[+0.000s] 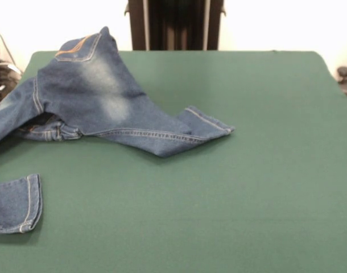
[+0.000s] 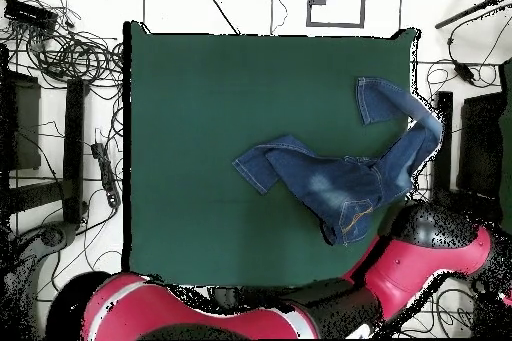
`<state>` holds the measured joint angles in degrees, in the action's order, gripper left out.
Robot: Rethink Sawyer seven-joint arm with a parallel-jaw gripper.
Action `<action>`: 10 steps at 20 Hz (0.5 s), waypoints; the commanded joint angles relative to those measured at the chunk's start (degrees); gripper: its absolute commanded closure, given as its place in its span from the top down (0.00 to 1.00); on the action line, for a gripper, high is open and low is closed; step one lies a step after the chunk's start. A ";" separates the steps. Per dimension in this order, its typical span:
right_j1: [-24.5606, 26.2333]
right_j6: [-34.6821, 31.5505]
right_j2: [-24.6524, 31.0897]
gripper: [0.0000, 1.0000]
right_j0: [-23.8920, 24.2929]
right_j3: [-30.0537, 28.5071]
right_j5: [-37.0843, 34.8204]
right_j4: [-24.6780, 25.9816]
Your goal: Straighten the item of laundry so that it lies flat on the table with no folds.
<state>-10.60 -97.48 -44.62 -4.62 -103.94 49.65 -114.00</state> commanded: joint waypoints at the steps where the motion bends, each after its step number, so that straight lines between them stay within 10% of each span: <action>1: -3.79 12.05 17.36 1.00 1.11 -2.65 1.37 0.74; 6: -15.40 24.44 27.51 1.00 8.03 -8.38 -8.60 0.30; 10: -16.51 19.28 27.81 1.00 9.74 -10.22 -13.94 5.13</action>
<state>-20.98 -96.55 -34.08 2.16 -106.22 48.18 -113.32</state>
